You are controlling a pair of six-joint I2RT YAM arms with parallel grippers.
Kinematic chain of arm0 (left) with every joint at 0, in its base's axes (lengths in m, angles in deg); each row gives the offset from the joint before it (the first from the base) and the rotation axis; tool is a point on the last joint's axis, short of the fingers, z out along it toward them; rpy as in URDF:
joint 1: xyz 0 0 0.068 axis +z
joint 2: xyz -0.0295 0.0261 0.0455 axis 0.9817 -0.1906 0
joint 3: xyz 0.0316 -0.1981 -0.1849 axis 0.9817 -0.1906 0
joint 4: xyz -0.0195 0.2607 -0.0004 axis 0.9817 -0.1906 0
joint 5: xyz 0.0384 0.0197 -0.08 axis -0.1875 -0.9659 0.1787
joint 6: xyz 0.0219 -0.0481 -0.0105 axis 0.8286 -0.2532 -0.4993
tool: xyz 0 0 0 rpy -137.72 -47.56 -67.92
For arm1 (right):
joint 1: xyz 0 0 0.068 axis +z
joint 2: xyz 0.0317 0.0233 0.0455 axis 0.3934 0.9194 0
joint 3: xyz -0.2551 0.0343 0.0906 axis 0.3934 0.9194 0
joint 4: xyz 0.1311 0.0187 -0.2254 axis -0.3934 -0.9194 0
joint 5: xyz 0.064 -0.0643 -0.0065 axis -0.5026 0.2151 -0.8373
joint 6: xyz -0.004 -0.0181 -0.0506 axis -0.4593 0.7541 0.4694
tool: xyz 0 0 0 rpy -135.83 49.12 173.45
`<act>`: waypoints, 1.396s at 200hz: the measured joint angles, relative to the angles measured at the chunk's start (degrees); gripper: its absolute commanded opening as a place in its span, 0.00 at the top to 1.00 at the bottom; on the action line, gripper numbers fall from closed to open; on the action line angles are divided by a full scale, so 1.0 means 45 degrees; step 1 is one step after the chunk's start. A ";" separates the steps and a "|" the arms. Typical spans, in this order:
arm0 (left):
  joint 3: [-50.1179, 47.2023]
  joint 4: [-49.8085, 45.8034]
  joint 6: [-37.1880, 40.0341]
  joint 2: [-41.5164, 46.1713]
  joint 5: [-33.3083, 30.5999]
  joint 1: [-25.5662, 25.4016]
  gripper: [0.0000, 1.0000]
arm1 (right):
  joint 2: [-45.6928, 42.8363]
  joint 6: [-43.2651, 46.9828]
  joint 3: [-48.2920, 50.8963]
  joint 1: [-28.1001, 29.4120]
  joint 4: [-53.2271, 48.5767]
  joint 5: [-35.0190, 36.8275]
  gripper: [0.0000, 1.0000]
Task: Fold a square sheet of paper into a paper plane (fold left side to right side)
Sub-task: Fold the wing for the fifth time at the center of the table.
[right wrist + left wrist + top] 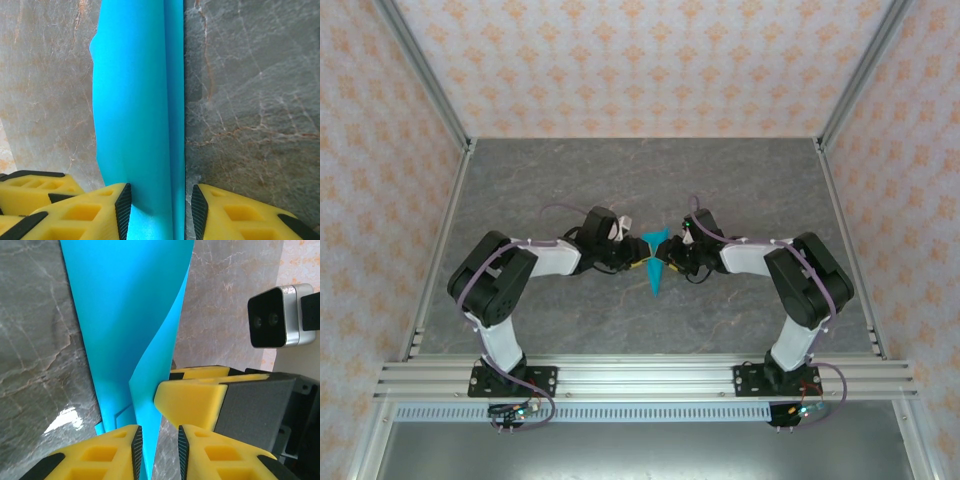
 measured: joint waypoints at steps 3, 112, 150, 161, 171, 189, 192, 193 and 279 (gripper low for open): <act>0.0034 -0.0005 0.0000 -0.0019 0.0000 0.0000 0.72 | 0.0000 0.0000 0.0000 0.0000 -0.0005 0.0000 0.60; 0.0379 -0.0510 0.0379 -0.0325 -0.0019 0.0000 0.70 | 0.0015 0.0015 -0.0015 0.0000 -0.0019 -0.0005 0.60; 0.0476 -0.0529 0.0471 -0.0573 -0.0019 0.0000 0.71 | 0.0015 0.0044 -0.0019 0.0000 -0.0034 -0.0010 0.59; 0.0495 -0.0529 0.0471 -0.0646 -0.0019 0.0000 0.71 | 0.0015 0.0044 -0.0024 0.0000 -0.0044 -0.0010 0.60; 0.0510 -0.0534 0.0471 -0.0680 -0.0015 0.0000 0.71 | 0.0015 0.0044 -0.0024 0.0000 -0.0044 -0.0010 0.60; 0.0539 -0.0529 0.0471 -0.0690 -0.0015 0.0000 0.71 | 0.0015 0.0039 -0.0024 0.0000 -0.0044 -0.0010 0.60; 0.0549 -0.0529 0.0471 -0.0690 -0.0015 0.0000 0.71 | 0.0015 0.0044 -0.0024 0.0000 -0.0044 -0.0010 0.60; 0.0549 -0.0534 0.0471 -0.0690 -0.0015 0.0000 0.71 | 0.0015 0.0039 -0.0024 0.0000 -0.0044 -0.0010 0.60; 0.0777 -0.0593 0.0471 -0.0874 0.0087 0.0000 0.75 | 0.0024 -0.0015 -0.0029 -0.0010 -0.0049 -0.0010 0.60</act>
